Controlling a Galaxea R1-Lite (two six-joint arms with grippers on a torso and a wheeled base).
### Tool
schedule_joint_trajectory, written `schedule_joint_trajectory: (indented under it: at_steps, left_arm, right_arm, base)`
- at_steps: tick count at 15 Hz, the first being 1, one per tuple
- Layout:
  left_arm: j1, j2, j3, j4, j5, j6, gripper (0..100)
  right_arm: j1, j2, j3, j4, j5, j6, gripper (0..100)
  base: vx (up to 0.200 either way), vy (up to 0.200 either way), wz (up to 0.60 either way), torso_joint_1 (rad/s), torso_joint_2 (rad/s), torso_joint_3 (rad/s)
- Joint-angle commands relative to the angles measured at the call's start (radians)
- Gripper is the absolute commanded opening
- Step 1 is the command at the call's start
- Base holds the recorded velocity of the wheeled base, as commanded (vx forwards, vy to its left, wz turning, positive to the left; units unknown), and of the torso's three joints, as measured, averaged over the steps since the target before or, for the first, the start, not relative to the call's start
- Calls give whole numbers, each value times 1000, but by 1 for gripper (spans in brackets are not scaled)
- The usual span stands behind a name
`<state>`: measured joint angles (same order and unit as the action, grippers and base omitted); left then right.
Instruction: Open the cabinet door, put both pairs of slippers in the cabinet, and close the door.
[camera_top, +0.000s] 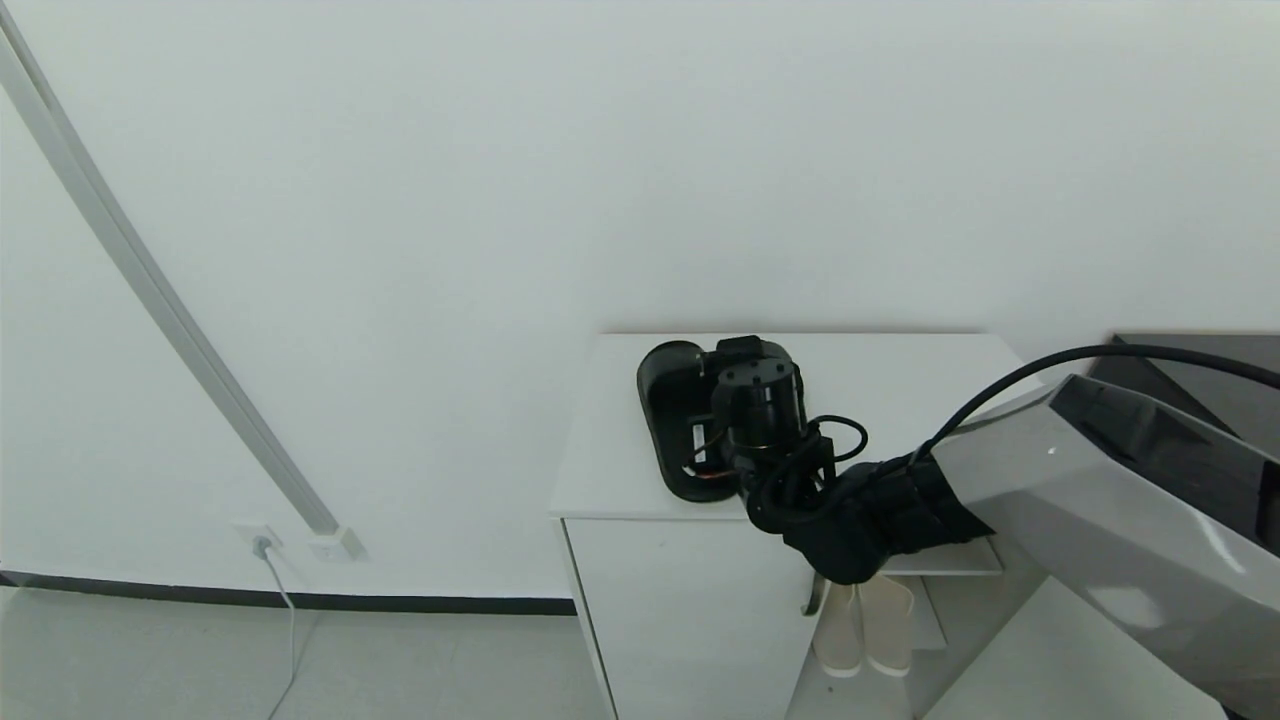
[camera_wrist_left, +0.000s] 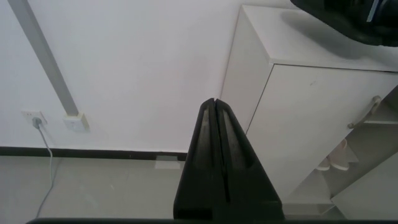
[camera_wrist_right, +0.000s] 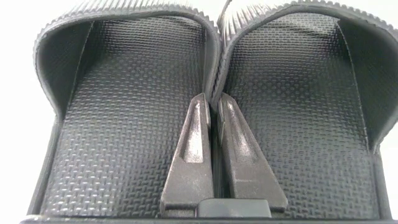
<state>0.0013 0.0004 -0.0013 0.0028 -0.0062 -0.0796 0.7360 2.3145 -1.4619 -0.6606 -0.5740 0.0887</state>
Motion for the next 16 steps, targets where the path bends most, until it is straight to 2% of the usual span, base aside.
schedule_joint_trajectory:
  at_steps: [1, 4, 6, 12, 16]
  left_arm:
    - [0, 0, 0, 0, 0, 0, 0]
    - [0, 0, 0, 0, 0, 0, 0]
    - [0, 1, 0, 0, 0, 0, 0]
    - [0, 1, 0, 0, 0, 0, 0]
    - [0, 0, 0, 0, 0, 0, 0]
  right_arm:
    - [0, -30, 2, -5, -1, 0, 0]
    - [6, -110, 38, -1, -1, -1, 0]
    - [16, -195, 114, 1, 8, -1, 0]
    - [42, -538, 525, -10, 224, 8, 0]
    - [43, -696, 718, -10, 326, 11, 0]
  base:
    - [0, 0, 0, 0, 0, 0]
    - [0, 0, 0, 0, 0, 0]
    - [0, 0, 0, 0, 0, 0]
    - [0, 0, 0, 0, 0, 0]
    - [0, 0, 0, 0, 0, 0]
